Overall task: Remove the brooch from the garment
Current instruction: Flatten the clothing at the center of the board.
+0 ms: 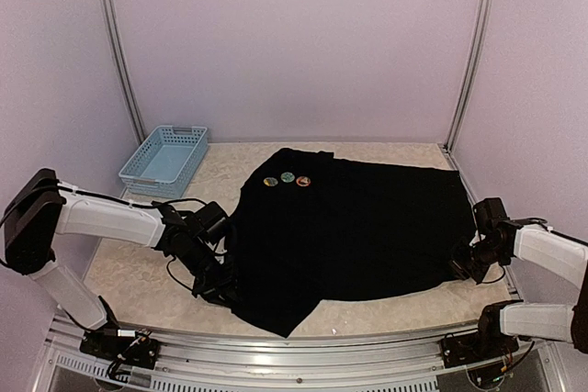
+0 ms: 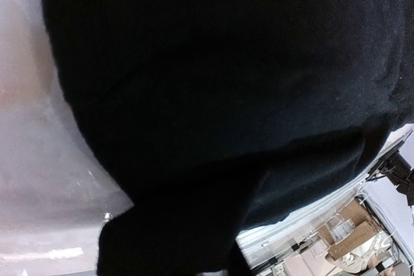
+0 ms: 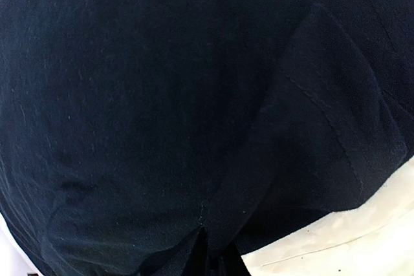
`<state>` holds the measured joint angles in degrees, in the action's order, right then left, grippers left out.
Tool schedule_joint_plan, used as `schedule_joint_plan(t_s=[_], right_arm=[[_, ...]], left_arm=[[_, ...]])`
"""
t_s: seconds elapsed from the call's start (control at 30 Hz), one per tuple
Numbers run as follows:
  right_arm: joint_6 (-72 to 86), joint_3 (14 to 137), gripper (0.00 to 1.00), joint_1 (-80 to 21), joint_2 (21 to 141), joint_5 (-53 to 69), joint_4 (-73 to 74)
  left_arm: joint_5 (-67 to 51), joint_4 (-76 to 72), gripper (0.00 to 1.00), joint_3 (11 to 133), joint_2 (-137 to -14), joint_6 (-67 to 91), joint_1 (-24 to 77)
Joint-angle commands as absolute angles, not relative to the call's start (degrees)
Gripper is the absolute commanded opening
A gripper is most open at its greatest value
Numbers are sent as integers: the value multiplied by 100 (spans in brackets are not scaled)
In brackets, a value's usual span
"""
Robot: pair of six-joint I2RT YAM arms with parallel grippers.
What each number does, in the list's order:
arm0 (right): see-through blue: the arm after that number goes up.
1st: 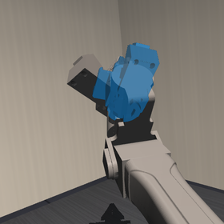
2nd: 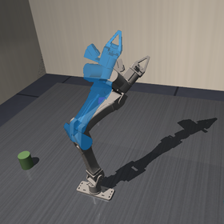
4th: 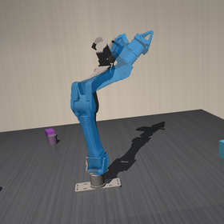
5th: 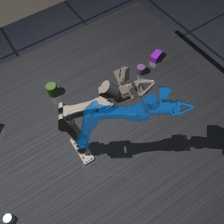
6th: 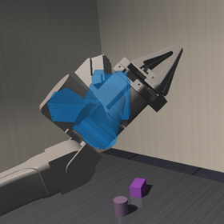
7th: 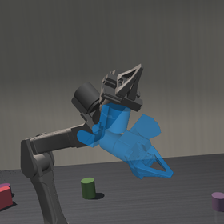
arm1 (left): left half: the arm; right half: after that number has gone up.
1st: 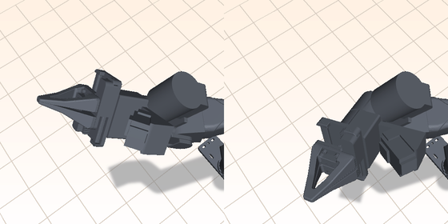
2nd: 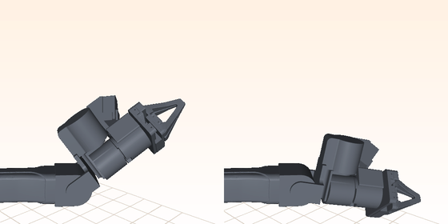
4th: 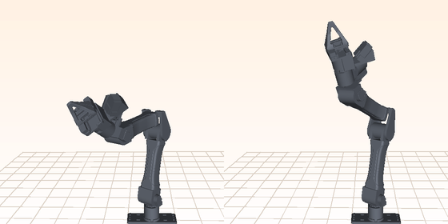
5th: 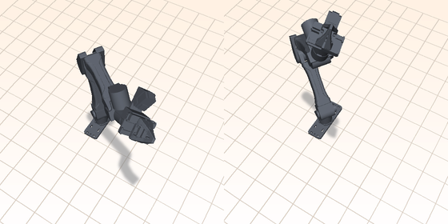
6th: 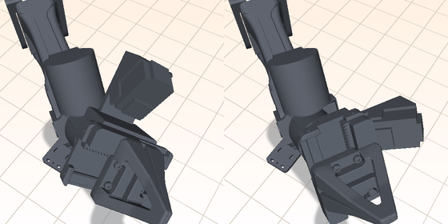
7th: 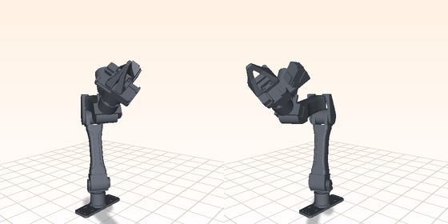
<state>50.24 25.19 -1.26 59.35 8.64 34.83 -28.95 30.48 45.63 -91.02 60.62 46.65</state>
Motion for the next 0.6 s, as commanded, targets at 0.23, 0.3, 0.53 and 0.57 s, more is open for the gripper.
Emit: schedule_joint_plan(t_s=[0.23,0.3,0.53,0.57], right_arm=[[5282,3075,0,-79,5644,1116,3855],[5360,3263,0,-79,5716,1162,3896],[5487,3912,0,-77,6307,1138,3713],[5511,3978,0,-79,6405,1142,3659]], left_arm=[[-2034,3887,0,5578,-8636,5569,3847],[-2196,3876,0,5782,-8515,5491,3570],[-2715,3872,0,6430,-8846,5077,2938],[-2779,3871,0,6548,-8909,5027,2860]])
